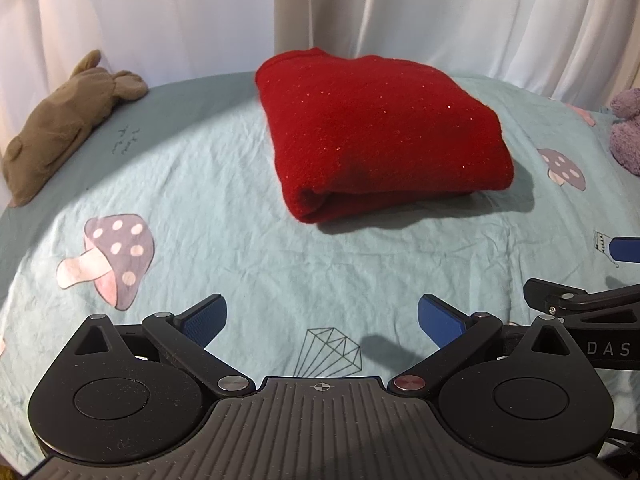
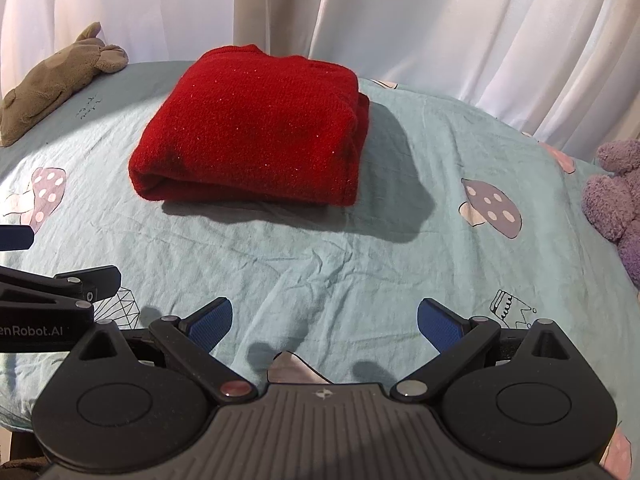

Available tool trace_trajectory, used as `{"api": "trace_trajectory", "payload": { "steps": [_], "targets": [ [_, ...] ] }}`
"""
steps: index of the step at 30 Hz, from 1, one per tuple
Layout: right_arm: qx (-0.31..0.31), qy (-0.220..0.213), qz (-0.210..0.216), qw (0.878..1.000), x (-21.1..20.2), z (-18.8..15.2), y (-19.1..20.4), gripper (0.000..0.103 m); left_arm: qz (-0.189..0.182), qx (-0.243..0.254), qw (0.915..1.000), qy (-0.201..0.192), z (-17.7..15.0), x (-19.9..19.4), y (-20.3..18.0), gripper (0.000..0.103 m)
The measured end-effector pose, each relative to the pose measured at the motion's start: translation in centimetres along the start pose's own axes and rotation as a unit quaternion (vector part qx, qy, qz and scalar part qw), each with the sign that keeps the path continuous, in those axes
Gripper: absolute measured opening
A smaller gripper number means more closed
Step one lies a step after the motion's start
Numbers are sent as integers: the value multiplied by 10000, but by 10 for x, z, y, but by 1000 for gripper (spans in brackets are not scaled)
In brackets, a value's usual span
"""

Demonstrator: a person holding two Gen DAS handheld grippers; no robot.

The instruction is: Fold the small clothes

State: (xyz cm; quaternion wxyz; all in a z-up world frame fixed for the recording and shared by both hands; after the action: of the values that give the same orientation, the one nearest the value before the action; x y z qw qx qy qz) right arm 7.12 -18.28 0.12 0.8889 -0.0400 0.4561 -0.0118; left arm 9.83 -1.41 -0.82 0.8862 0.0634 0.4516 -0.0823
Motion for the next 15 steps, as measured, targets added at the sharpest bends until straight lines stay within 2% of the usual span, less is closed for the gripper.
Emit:
{"api": "trace_trajectory", "payload": {
  "steps": [15],
  "targets": [
    [25, -6, -6, 10000, -1, 0, -2, 99, -42, 9, 10000, 35, -1, -1, -4, 103]
  ]
}}
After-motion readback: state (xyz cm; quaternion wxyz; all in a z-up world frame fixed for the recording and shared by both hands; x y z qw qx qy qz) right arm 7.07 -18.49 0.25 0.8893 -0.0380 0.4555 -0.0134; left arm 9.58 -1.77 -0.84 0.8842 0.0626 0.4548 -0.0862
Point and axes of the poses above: each gripper's, at about its wrist camera, not at the fingertips, and x roughly the way its jaws point, y to its left, z to its top, the point moved 6 cm from there along x, roughly the way its jaws point, and after that the axes turned 1 degree about -y, right-handed, at the moved point
